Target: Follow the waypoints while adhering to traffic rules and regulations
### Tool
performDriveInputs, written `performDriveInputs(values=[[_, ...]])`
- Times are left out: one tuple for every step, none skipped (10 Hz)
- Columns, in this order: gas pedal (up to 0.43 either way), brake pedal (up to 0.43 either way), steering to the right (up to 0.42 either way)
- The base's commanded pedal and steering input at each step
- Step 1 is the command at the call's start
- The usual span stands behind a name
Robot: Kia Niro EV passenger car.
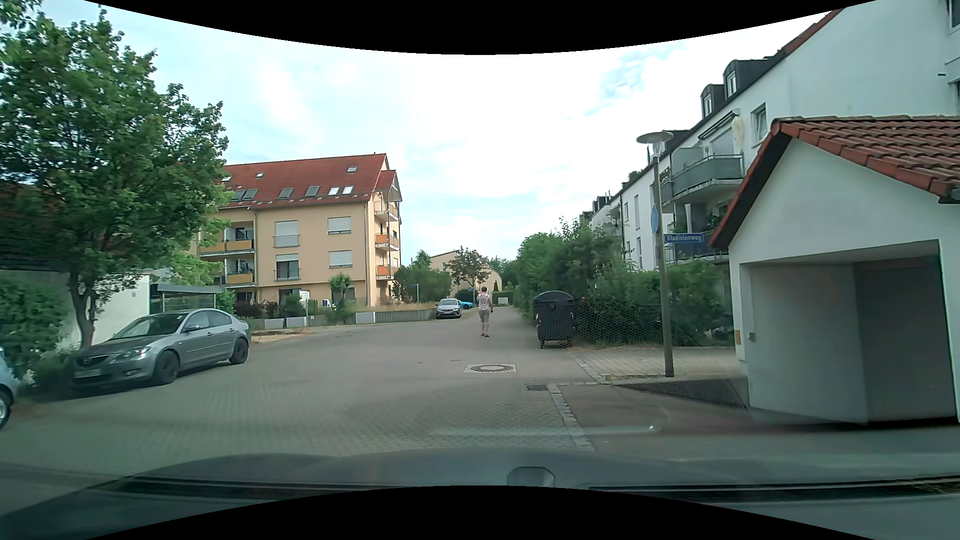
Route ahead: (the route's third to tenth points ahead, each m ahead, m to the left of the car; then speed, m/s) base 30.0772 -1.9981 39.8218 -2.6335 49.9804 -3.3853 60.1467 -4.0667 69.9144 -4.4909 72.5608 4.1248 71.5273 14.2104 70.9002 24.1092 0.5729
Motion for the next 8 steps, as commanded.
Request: performDriveInputs(values=[[0.000,0.000,-0.150],[0.000,0.000,-0.150],[0.000,0.000,-0.150],[0.000,0.000,-0.150],[0.000,0.006,-0.153],[0.000,0.006,-0.162],[0.000,0.012,-0.175],[0.000,0.018,-0.186]])
